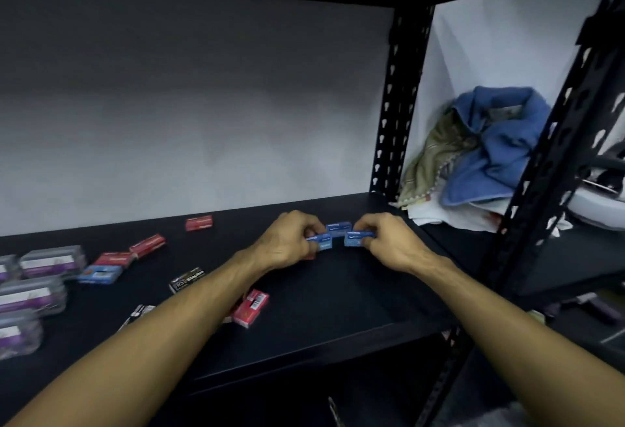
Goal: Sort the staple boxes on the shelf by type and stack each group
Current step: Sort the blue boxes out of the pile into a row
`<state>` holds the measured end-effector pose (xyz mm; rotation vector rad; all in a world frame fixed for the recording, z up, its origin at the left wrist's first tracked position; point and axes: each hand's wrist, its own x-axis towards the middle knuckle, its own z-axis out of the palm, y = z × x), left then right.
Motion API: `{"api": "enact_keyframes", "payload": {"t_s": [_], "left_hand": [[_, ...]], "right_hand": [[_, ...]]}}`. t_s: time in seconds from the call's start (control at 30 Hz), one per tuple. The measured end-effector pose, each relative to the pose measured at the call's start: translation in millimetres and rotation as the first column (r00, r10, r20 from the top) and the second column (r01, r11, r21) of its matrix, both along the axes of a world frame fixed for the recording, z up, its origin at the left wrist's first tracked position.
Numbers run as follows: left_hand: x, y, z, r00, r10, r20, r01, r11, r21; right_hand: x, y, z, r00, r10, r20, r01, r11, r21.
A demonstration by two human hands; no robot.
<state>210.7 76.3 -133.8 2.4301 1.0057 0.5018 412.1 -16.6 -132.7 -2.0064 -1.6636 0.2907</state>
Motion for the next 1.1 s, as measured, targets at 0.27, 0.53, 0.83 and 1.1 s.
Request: {"api": "enact_keyframes", "payload": {"t_s": [0.27,0.53,0.83,1.1], "left_hand": [[40,-4,-9,0.998,-0.034,-0.049,0.035,0.999,0.022],[52,-3,-14,0.997,-0.024,-0.072,0.027,0.999,0.033],[60,-4,-14,0.996,-0.026,-0.080,0.028,0.999,0.020],[59,-7,-13,0.998,-0.020,-0.058,0.022,0.999,0.037]], "right_hand": [[42,-3,-20,0.999,-0.033,0.015,0.033,0.999,-0.033],[50,6,-26,0.999,-0.034,0.023,0.034,0.999,-0.015],[51,7,-25,0.999,-0.022,0.042,0.022,1.000,0.009],[53,7,-27,0.997,-0.043,0.060,0.042,0.999,0.023]]}}
